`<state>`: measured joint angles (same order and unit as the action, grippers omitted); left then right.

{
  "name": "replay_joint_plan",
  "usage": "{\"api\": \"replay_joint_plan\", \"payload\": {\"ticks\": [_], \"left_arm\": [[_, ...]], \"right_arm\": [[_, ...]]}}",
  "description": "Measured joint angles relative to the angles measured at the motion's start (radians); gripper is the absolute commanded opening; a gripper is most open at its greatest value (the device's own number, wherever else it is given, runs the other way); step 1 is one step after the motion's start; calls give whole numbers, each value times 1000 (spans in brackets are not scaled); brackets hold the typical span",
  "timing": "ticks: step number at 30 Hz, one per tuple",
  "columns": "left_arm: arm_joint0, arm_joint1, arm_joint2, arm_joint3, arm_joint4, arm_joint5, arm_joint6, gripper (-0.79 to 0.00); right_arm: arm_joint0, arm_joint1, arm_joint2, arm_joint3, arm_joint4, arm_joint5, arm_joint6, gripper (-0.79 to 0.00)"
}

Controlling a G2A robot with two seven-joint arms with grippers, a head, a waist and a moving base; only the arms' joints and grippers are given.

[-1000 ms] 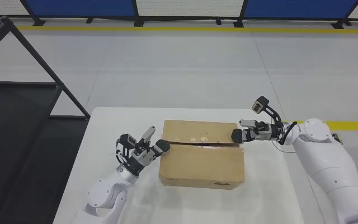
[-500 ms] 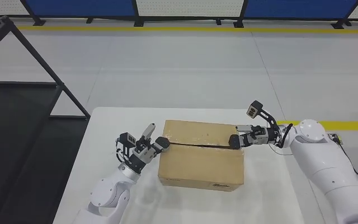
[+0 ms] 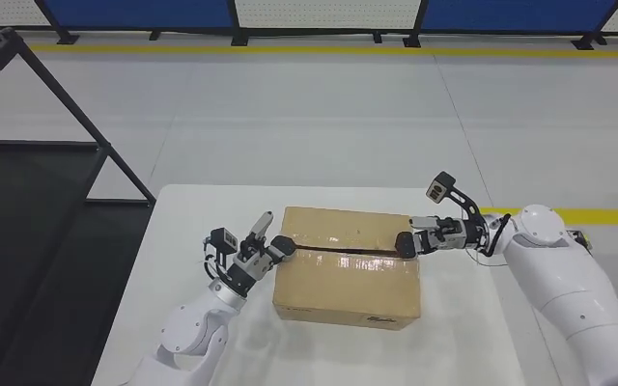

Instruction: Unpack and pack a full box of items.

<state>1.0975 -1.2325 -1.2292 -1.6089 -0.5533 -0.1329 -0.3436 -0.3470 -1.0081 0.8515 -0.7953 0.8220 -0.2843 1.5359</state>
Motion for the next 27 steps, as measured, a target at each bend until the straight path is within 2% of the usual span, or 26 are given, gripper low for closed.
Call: {"api": "replay_joint_plan", "payload": {"ticks": [7,12,20,27], "left_arm": [[-6,-5,2,-2,3,1,-8,0],[3,-7,-20,-30,-19,-33,-20,0],[68,-1,-141,-108,-149,-124,-51,0],[162,1,-247,-146,-192,-217,0,0]], "right_arm": [[-7,11,-18,14,1,0,0,0],[0,8,-27,40,-6,0,0,0],[5,-7,-24,64,-21,-24,-24,0],[-19,-17,-20,30,-36,-54,-54,0]]}}
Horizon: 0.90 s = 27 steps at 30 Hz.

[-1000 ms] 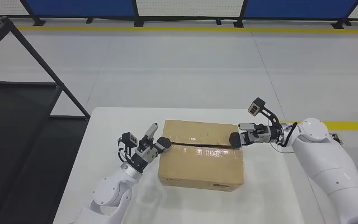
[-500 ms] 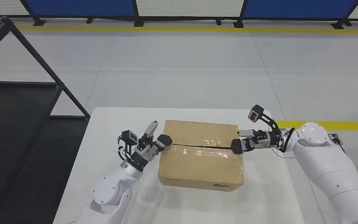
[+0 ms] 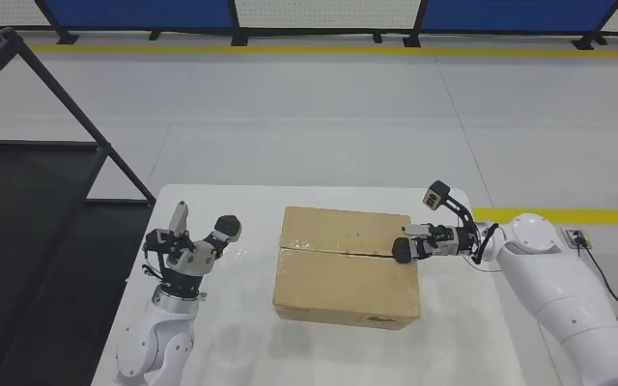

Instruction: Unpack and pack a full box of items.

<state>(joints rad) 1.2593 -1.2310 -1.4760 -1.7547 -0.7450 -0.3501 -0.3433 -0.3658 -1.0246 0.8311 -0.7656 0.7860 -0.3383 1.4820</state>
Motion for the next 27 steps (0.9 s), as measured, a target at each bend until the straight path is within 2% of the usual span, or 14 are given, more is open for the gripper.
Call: {"api": "replay_joint_plan", "payload": {"ticks": [3,27], "left_arm": [[23,0,-20,-7,-1,-23,18,0],[22,0,-19,-7,-1,-22,17,0]], "right_arm": [[-12,-4,5,-9,12,-7,-7,0],[-72,0,80,-13,-8,-23,-23,0]]}}
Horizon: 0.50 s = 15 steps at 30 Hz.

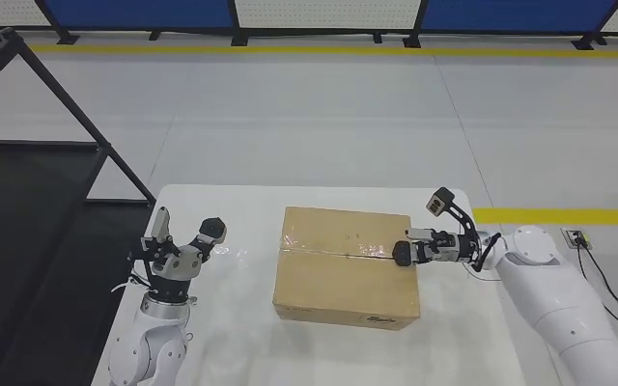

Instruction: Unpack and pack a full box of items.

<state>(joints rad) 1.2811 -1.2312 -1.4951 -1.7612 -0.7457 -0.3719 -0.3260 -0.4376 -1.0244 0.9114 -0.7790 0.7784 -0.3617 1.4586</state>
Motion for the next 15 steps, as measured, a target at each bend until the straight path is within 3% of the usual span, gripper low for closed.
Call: {"api": "replay_joint_plan", "payload": {"ticks": [15], "left_arm": [[6,0,-5,-7,14,-2,12,0]], "right_arm": [[-1,4,6,-14,-28,1,1,0]]}}
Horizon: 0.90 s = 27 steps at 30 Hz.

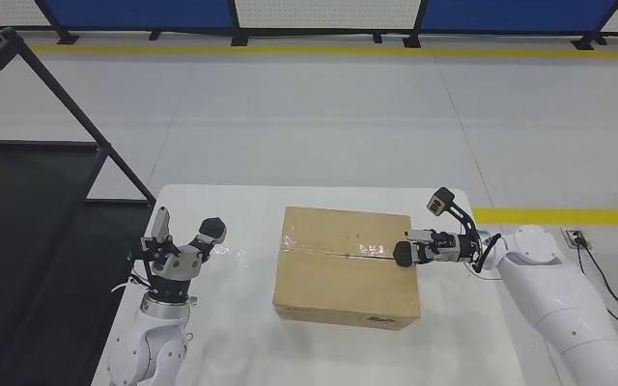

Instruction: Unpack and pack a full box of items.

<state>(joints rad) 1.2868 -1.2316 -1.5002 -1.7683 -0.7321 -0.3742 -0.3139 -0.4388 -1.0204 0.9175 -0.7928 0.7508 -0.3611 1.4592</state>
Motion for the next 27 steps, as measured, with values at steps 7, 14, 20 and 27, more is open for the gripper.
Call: {"api": "replay_joint_plan", "payload": {"ticks": [7,14,20,27], "left_arm": [[82,-1,-26,-32,90,-33,45,0],[221,0,-55,-26,154,-25,60,0],[247,0,-48,-13,192,3,60,0],[247,0,-48,-13,192,3,60,0]], "right_arm": [[0,0,0,0,0,0,0,0],[0,0,0,0,0,0,0,0],[0,0,0,0,0,0,0,0],[0,0,0,0,0,0,0,0]]}}
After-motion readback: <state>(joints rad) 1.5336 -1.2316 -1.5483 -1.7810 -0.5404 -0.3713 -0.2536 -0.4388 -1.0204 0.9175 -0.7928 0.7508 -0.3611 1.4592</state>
